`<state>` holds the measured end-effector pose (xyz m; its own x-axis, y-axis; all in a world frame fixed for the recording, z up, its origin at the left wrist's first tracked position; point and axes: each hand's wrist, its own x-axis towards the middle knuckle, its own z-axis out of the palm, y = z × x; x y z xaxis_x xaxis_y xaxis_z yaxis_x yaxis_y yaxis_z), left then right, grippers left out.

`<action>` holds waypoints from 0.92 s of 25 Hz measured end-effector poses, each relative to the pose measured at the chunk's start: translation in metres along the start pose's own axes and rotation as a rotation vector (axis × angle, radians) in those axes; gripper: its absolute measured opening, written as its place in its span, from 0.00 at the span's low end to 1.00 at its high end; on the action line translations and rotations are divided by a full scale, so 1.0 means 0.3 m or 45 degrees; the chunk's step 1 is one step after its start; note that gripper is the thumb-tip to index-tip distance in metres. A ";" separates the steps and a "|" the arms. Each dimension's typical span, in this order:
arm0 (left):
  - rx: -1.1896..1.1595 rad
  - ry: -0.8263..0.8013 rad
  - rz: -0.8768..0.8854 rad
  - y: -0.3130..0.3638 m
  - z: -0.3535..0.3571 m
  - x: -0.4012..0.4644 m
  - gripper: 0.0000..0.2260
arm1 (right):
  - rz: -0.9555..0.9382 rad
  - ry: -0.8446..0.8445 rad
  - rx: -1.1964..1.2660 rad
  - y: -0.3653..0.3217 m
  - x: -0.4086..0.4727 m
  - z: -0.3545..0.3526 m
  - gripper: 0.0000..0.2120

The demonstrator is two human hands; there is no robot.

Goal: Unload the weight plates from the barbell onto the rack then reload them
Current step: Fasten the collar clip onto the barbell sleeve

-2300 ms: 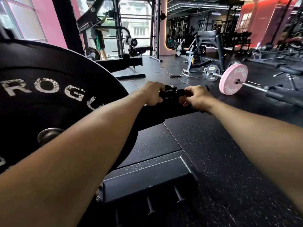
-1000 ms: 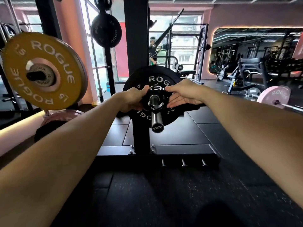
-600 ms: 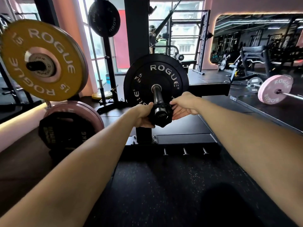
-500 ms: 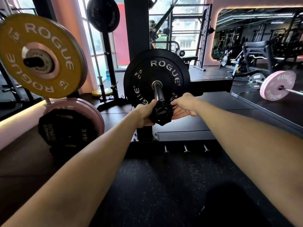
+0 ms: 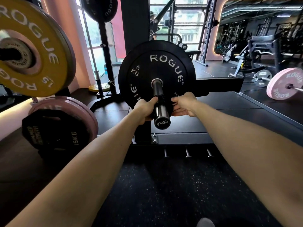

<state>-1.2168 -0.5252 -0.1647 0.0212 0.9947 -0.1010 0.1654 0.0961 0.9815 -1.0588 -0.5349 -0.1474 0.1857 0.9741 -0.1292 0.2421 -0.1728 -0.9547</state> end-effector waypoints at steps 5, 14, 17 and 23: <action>-0.002 -0.001 0.011 0.029 0.016 0.239 0.20 | -0.002 0.005 0.015 -0.028 0.246 0.012 0.11; 0.070 0.062 0.070 0.061 0.047 0.695 0.20 | -0.026 0.000 -0.014 -0.081 0.667 0.050 0.13; 0.042 0.098 0.048 0.065 0.054 0.811 0.23 | -0.047 -0.001 -0.033 -0.104 0.772 0.056 0.13; -0.020 0.045 -0.028 0.077 0.047 0.924 0.31 | -0.051 0.008 -0.042 -0.102 0.872 0.065 0.13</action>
<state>-1.1932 -0.2479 -0.1724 -0.0174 0.9930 -0.1169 0.1496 0.1182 0.9817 -1.0362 -0.2721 -0.1573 0.1816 0.9793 -0.0894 0.2804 -0.1387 -0.9498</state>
